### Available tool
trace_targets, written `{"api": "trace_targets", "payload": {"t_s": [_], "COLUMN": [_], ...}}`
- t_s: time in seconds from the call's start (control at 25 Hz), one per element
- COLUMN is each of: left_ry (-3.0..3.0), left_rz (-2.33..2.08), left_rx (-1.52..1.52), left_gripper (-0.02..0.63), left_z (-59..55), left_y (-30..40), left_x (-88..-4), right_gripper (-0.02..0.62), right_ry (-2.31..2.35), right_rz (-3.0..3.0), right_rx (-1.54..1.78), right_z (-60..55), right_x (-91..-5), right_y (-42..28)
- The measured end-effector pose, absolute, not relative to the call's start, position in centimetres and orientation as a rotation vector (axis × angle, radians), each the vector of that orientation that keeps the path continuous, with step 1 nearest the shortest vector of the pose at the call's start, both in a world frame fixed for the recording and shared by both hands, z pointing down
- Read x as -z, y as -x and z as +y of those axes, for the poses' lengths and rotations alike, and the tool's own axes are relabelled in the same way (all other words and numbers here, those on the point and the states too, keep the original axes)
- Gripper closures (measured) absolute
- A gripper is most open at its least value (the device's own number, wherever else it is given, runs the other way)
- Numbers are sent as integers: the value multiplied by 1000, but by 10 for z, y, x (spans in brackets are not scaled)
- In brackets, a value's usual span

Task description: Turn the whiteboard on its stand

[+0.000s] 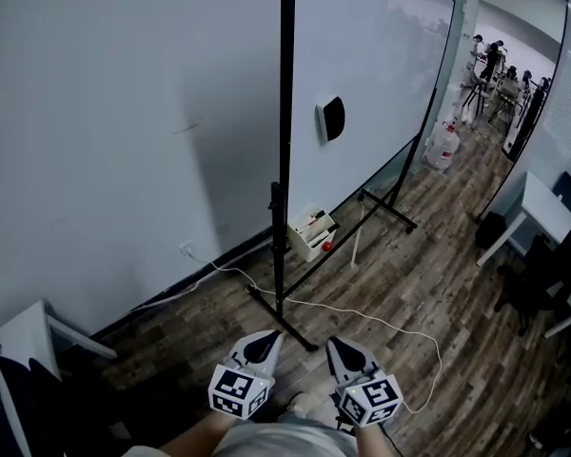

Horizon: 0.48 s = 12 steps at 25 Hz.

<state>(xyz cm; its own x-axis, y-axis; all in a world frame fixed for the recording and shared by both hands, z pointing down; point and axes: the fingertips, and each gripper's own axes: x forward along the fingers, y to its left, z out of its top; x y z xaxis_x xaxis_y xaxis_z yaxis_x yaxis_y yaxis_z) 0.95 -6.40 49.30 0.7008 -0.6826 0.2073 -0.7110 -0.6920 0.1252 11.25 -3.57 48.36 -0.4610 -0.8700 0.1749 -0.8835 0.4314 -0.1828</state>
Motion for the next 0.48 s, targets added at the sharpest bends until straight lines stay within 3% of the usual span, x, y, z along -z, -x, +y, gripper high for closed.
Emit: {"api": "trace_targets", "payload": {"t_s": [0.48], "left_ry": [-2697], "left_rz": [-1169], "left_rx": [-213], "left_gripper": [595], "left_z": [-102], "left_y": [-30], "left_x": [-489], "right_gripper": [589], "right_ry": [-1580], "right_rz": [-2606], "right_rx": [-431], "right_z": [-76], "right_x": [-491], "right_y": [-144]}}
